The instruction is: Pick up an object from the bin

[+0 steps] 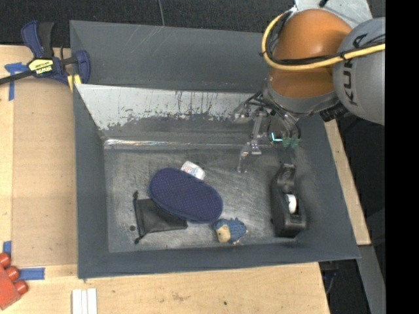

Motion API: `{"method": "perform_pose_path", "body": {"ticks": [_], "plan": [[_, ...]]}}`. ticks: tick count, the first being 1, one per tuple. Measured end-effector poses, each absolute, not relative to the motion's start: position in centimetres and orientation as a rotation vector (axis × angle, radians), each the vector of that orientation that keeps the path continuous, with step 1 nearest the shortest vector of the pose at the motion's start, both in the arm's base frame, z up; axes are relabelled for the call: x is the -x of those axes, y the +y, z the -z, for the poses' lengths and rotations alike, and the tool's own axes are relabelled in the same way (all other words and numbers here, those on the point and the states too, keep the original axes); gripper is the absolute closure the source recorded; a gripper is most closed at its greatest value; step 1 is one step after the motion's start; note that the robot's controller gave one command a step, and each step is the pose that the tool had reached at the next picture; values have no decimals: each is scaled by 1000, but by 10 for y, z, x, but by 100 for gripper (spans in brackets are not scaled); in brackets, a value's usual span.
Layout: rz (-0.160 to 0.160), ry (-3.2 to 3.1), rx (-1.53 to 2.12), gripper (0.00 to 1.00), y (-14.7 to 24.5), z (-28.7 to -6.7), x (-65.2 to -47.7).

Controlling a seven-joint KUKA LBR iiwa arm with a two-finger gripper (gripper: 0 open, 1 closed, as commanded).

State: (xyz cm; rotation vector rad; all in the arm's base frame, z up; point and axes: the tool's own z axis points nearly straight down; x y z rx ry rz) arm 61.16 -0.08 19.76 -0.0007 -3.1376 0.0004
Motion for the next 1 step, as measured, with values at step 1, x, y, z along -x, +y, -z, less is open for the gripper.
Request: {"method": "perform_pose_path", "body": {"ticks": [1], "plan": [[-3, -3148, -238, 0, 57, -86, -589]]}}
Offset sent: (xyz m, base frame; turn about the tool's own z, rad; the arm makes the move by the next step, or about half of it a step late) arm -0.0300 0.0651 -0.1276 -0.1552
